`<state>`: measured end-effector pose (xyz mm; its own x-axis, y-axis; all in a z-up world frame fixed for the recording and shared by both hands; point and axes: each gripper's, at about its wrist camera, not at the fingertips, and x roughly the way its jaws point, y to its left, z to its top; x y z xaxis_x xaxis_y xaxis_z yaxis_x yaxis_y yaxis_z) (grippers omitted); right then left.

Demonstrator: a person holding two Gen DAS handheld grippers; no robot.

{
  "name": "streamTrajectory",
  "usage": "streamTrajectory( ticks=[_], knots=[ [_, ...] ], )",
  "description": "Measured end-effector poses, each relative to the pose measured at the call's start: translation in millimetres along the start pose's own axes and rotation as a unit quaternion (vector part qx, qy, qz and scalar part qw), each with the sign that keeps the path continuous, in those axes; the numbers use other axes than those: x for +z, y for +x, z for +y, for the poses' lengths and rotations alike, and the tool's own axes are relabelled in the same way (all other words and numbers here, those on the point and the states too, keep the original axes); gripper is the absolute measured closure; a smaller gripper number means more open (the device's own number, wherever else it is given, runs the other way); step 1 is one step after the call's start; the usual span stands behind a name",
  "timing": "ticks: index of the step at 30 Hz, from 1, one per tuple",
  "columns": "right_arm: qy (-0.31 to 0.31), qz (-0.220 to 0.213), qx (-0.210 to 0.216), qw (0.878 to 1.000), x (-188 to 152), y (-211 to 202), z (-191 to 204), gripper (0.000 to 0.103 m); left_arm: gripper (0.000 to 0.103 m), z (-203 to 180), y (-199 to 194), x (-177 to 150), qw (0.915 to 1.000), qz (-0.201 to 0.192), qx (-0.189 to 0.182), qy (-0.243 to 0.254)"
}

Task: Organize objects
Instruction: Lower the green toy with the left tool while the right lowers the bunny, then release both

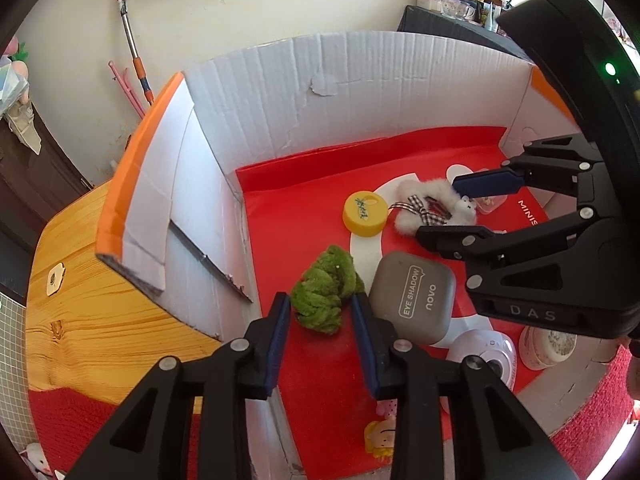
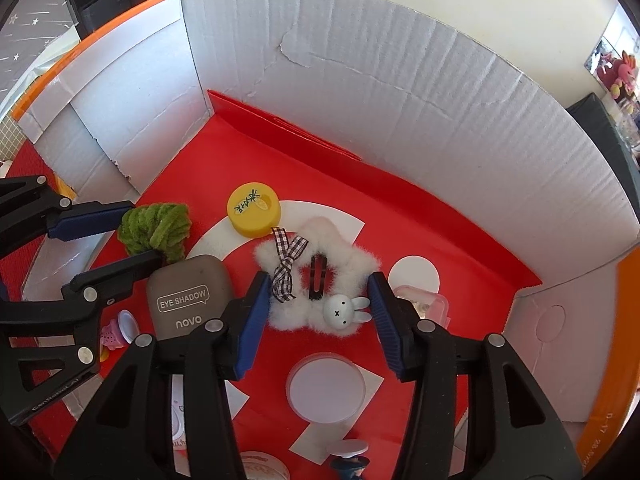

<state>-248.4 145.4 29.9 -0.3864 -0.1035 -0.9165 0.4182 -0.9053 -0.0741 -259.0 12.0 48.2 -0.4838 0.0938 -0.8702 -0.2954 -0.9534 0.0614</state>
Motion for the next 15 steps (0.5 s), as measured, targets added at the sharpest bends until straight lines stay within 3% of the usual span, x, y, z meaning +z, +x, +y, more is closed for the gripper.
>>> streamTrajectory(
  ticks=[12,15],
  knots=[
    [0.014,-0.024,0.004,1.0,-24.7,-34.9,-0.5,0.054,0.065,8.3,-21.1,0.6,0.9995,-0.025,-0.012,-0.015],
    [0.019,-0.042,0.002,0.999,-35.6,-53.2,0.6,0.053,0.059,8.7,-33.1,-1.4,0.9989,-0.041,-0.015,-0.018]
  ],
)
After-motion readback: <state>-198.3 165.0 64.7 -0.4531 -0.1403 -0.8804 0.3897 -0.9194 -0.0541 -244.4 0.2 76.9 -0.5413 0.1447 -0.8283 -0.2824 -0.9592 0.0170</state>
